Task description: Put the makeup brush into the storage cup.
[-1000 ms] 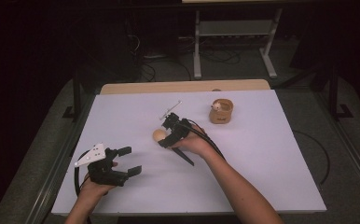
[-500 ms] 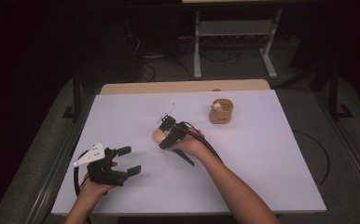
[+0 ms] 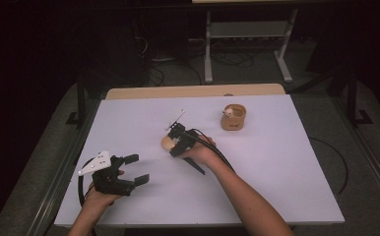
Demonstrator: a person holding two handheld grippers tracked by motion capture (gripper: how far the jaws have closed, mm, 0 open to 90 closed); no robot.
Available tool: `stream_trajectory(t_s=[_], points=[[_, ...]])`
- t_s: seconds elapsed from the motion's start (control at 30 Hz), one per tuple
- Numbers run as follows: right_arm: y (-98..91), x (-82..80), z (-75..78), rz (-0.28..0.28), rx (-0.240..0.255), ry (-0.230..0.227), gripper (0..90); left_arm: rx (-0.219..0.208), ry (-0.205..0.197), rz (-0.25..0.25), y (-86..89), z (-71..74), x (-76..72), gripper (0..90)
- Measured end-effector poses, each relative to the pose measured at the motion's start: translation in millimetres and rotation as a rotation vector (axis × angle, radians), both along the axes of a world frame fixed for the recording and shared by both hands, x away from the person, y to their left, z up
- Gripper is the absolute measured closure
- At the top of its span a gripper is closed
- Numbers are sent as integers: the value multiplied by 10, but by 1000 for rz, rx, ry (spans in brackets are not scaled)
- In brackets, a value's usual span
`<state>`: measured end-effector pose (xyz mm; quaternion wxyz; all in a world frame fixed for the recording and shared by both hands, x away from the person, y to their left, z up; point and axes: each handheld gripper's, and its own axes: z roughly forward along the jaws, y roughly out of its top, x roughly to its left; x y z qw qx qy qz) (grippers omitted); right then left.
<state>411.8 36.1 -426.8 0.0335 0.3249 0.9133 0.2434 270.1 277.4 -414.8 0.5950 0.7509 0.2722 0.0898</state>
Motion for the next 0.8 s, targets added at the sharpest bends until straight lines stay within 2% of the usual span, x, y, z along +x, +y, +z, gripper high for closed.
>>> stream_trajectory(t_s=[0.2, 0.8], points=[[24, 3, 1, 1, -14, -8, 543, -3, 1, 0, 0, 0, 0, 110], [56, -12, 8, 7, -50, -29, 596, -5, 2, -4, -4, -1, 3, 111]])
